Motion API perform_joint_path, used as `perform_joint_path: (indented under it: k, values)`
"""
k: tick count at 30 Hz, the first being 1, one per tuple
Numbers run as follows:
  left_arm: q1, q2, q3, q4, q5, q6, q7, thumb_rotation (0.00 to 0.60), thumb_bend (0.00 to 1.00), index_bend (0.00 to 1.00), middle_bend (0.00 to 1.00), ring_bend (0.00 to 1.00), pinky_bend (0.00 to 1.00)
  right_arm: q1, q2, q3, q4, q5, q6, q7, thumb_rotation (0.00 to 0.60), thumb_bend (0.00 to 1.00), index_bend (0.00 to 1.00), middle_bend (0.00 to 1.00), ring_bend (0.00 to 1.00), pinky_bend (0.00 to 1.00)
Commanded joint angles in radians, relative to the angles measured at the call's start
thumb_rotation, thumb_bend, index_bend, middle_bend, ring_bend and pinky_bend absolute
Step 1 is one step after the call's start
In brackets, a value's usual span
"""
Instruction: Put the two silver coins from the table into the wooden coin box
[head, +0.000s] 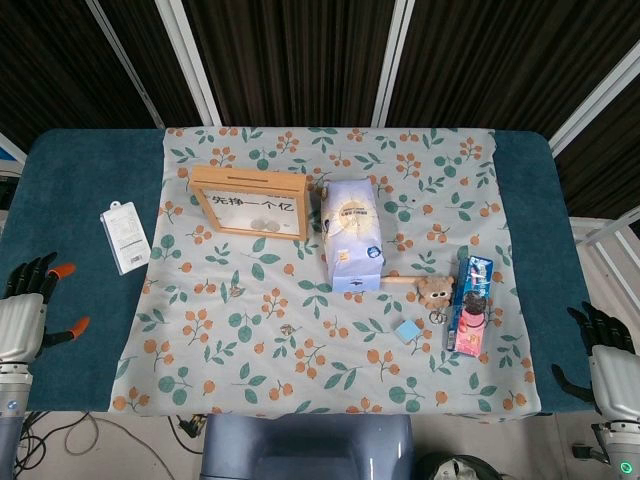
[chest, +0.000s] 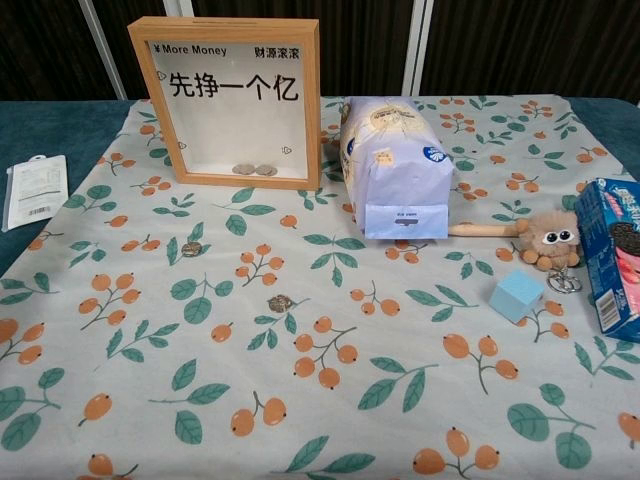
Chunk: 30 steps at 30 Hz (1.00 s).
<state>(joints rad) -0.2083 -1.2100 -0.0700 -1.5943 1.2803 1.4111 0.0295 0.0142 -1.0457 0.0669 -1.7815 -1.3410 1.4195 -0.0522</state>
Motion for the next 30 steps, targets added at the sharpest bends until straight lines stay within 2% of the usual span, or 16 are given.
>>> perform_joint_path:
  k: [1,22,26,30]
  values:
    - [0.002,-0.002,-0.003,0.001,0.0,0.002,0.008,0.6,0.16,0.2,0.04,0.0,0.0,0.001,0.001,-0.001,-0.001,-0.001,-0.002,-0.003,0.6,0.37,0.13,0.05,0.04,0.0]
    - [-0.012,-0.01,-0.017,0.005,0.006,-0.05,0.025,0.6,0.1,0.15,0.02,0.0,0.0,0.005,-0.021,-0.016,-0.008,-0.013,-0.007,-0.041,0.6,0.37,0.13,0.05,0.04,0.0]
    - [-0.091,-0.008,-0.029,0.014,0.015,-0.166,0.055,0.6,0.09,0.14,0.03,0.0,0.0,-0.001,-0.03,-0.013,-0.018,0.006,-0.004,-0.041,0.6,0.37,0.13,0.05,0.04,0.0]
    - [-0.218,-0.043,-0.077,0.045,-0.038,-0.331,0.141,0.6,0.09,0.14,0.03,0.0,0.0,0.002,-0.036,-0.016,-0.019,0.003,-0.003,-0.062,0.6,0.37,0.13,0.05,0.04,0.0]
